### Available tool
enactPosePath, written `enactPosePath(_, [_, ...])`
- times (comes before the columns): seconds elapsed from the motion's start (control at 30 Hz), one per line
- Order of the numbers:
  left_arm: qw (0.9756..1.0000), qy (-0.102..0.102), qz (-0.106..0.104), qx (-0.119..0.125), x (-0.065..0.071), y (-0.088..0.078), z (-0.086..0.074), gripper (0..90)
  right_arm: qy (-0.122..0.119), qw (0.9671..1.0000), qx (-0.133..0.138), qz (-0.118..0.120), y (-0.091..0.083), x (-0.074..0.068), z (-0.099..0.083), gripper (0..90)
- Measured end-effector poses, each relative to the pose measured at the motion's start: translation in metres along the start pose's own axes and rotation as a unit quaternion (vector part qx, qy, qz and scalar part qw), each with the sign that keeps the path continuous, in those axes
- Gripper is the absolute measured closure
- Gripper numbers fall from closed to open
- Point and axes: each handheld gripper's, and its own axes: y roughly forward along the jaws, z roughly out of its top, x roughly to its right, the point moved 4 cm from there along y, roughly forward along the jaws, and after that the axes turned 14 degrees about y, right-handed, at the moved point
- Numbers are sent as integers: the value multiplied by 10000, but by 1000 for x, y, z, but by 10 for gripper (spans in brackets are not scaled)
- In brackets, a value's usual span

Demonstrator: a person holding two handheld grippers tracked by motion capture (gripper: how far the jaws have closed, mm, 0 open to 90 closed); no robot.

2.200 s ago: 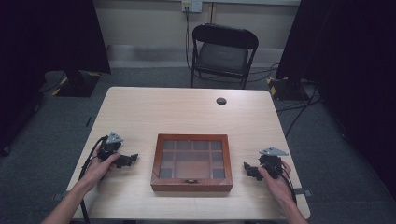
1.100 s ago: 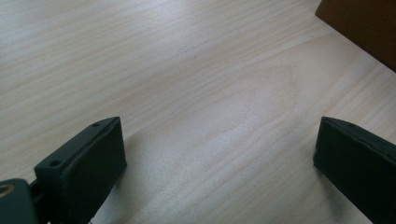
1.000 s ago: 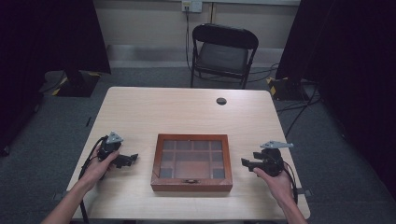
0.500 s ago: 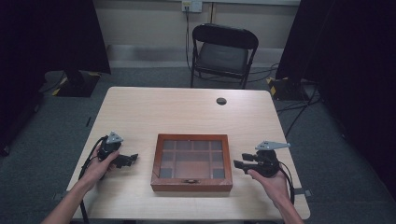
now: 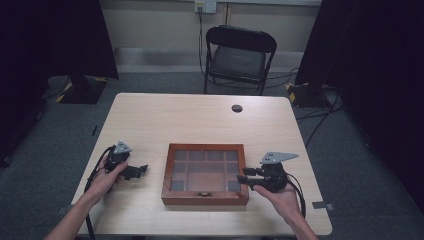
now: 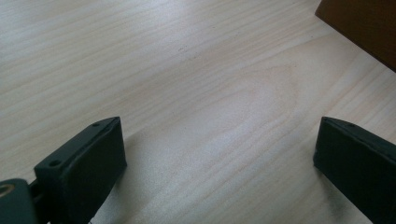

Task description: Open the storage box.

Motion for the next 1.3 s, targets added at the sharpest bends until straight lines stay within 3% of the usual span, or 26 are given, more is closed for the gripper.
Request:
enactPosePath(0.2, [10000,-2,1,2,0,0,0,15,-108,9992,-170,344,10,-16,2,596])
enactPosePath(0.8, [10000,-7,1,2,0,0,0,16,-614,9920,-684,860,51,-63,6,714])
enactPosePath(1.1, [10000,2,4,-3,0,0,0,15,-834,9862,-937,1078,75,-77,1,784])
enactPosePath(1.3, [10000,1,5,-1,0,0,0,16,-824,9871,-927,1015,77,-75,-3,765])
